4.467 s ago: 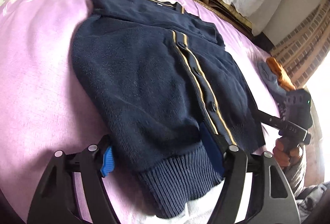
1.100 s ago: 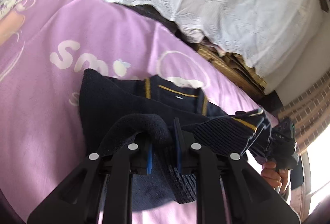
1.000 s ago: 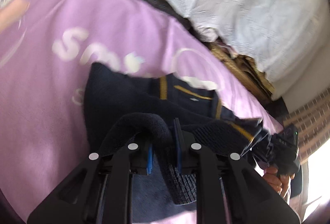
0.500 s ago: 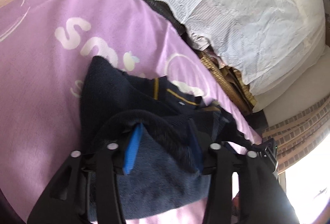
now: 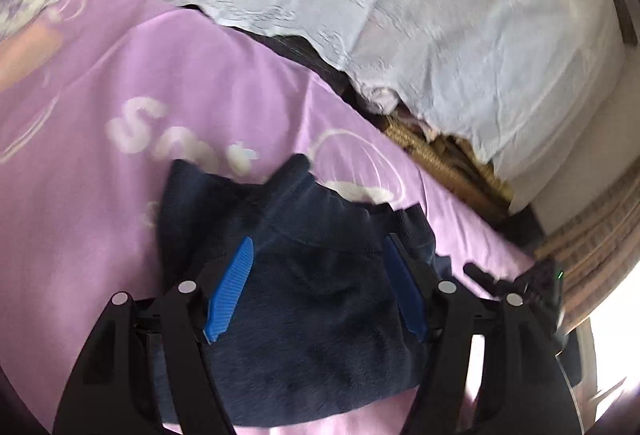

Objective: Fold small clothes

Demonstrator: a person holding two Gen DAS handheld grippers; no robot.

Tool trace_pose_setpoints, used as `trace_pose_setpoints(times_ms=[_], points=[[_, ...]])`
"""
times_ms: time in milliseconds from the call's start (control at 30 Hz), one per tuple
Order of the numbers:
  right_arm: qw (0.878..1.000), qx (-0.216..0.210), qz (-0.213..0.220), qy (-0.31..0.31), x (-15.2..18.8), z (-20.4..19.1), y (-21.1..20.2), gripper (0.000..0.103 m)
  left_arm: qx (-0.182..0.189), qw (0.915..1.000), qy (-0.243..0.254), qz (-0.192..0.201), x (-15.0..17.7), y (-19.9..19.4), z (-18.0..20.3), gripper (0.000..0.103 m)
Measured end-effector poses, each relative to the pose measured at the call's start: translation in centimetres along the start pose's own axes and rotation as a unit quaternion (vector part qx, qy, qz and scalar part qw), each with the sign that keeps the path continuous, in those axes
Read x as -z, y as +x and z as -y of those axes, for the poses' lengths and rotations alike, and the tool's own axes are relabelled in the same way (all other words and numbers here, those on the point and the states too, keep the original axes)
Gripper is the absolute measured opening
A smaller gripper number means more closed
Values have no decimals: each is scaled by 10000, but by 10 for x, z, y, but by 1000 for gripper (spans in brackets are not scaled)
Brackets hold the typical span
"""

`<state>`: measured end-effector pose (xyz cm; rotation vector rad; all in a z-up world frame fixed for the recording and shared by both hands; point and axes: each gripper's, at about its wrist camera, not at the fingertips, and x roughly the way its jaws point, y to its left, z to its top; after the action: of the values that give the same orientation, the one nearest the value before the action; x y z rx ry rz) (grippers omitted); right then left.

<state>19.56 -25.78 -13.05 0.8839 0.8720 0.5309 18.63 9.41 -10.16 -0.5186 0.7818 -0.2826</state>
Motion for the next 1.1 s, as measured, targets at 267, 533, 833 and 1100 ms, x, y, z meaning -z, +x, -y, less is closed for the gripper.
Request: trace_pose_setpoints(times_ms=[267, 533, 833, 1100], points=[[9995, 303, -52, -89, -12, -5, 43, 30, -1148, 9924, 60, -440, -4, 53, -23, 51], [9933, 1079, 369, 192, -24, 41, 16, 0, -1931, 9788, -685, 26, -11, 19, -74, 55], [9816, 1276, 724, -1218, 2, -32, -7, 6, -1553, 9805, 1033, 620, 13, -15, 28, 75], [9711, 1995, -69, -1308, 28, -10, 33, 0, -2672, 9574, 1049, -329, 28, 55, -4, 79]])
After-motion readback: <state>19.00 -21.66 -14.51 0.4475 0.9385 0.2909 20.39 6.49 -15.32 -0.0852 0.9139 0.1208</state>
